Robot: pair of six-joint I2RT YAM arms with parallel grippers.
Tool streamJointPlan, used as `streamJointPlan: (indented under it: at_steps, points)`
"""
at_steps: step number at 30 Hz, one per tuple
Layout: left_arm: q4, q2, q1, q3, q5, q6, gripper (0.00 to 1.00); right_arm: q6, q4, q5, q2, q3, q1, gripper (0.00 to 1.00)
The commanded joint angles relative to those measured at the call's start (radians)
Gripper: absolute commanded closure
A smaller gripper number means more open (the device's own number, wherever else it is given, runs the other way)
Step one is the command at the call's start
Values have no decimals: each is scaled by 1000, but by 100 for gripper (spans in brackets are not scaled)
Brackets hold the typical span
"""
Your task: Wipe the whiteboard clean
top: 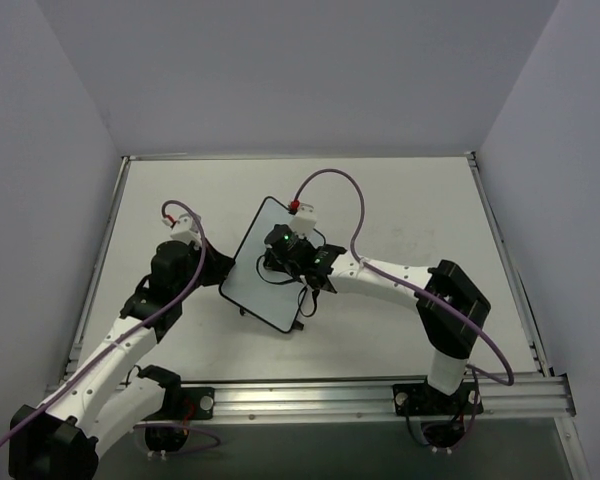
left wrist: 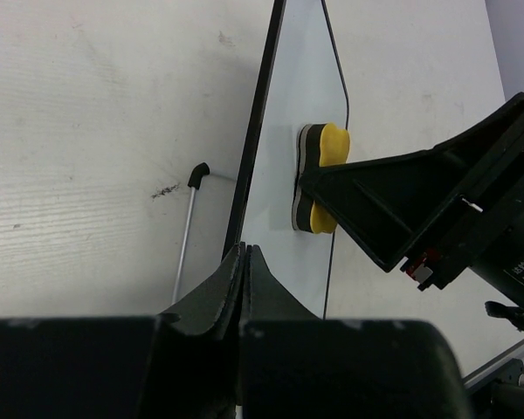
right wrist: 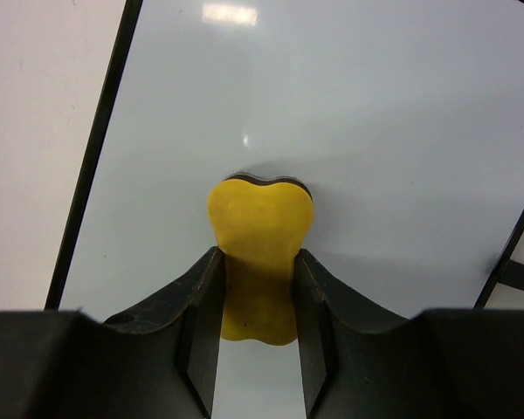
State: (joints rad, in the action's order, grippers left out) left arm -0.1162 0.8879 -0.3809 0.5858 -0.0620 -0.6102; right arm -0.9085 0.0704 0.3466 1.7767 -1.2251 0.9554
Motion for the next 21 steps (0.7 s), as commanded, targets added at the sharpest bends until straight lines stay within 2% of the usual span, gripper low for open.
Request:
streamJointPlan:
  at_steps: [1,10,21]
  points:
    - [30,5,-9,36,-10,20,98,13,6,28,16,-39,54,100]
    - [30,13,-16,51,-6,24,98,-18,17,22,58,-70,164,100]
    - [-11,-10,-19,94,4,21,98,-32,11,48,-83,47,103,100]
